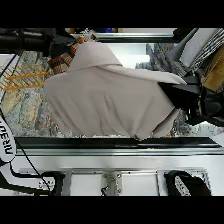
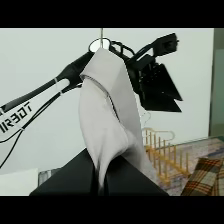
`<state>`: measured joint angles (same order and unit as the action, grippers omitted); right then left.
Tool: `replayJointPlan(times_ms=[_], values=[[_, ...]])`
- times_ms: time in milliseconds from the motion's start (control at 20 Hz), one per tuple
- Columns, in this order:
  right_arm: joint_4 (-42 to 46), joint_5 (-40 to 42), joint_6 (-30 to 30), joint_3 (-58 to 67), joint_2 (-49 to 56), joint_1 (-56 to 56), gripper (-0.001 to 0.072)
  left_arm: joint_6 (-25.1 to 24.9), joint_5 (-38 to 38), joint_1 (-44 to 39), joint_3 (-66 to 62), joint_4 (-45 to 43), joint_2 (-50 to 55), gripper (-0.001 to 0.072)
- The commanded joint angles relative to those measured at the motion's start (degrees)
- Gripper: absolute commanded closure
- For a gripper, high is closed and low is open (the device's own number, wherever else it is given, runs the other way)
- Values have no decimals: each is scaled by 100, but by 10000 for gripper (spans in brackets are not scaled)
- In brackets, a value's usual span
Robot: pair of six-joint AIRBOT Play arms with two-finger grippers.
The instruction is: Fold the clothes and pants, and hang the long-sleeved shirts on hangers.
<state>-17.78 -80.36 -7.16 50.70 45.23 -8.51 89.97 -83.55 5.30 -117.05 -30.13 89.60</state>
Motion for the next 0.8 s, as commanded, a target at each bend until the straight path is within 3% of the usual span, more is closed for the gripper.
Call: replayJointPlan(times_ms=[0, 350, 750], values=[[-61, 562, 356, 11, -2, -9, 707, -133, 455, 553, 501, 22, -479, 694], [-201, 1980, 1290, 13, -131, -605, 707, -361, 752, 1377, 682, 11, -1285, 693], [-9, 3696, 1705, 13, -1102, -2308, 707, -662, 750, 859, 682, -2, -1578, 693]])
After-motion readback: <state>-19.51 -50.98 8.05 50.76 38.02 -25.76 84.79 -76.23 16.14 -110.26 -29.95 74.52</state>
